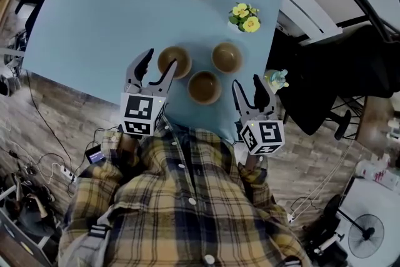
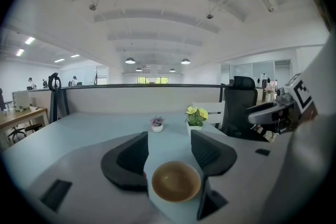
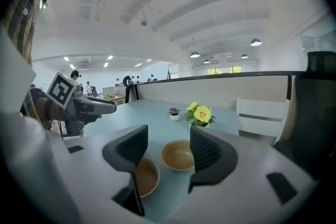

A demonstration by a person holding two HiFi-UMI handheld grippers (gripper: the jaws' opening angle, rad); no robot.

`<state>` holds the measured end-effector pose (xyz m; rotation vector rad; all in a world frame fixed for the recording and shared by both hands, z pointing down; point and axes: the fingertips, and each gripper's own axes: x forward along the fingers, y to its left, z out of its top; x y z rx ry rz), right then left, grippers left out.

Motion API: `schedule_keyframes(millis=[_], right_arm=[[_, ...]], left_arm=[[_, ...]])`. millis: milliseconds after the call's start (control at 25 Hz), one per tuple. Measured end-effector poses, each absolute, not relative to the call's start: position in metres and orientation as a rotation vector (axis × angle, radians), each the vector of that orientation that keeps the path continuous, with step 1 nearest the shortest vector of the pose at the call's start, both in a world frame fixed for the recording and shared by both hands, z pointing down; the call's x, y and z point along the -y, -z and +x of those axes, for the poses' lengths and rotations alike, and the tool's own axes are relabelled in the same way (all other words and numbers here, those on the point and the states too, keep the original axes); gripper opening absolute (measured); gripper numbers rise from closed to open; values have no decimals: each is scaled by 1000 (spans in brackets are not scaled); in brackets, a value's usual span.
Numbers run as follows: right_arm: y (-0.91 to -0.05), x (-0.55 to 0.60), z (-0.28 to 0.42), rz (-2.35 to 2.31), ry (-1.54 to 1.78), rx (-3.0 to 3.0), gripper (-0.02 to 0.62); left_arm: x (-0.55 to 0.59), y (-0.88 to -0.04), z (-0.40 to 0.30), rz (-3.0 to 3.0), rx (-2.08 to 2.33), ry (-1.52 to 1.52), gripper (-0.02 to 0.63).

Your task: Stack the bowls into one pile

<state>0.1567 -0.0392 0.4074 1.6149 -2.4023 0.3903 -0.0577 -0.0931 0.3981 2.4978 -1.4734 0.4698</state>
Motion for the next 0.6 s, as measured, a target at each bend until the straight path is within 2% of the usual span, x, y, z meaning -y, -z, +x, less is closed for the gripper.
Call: schedule_keyframes(millis=[600], right_arm=[[-404,38,144,1648,-400,2354,233]], left_arm=[[103,-415,-61,2504,1372,-500,236]])
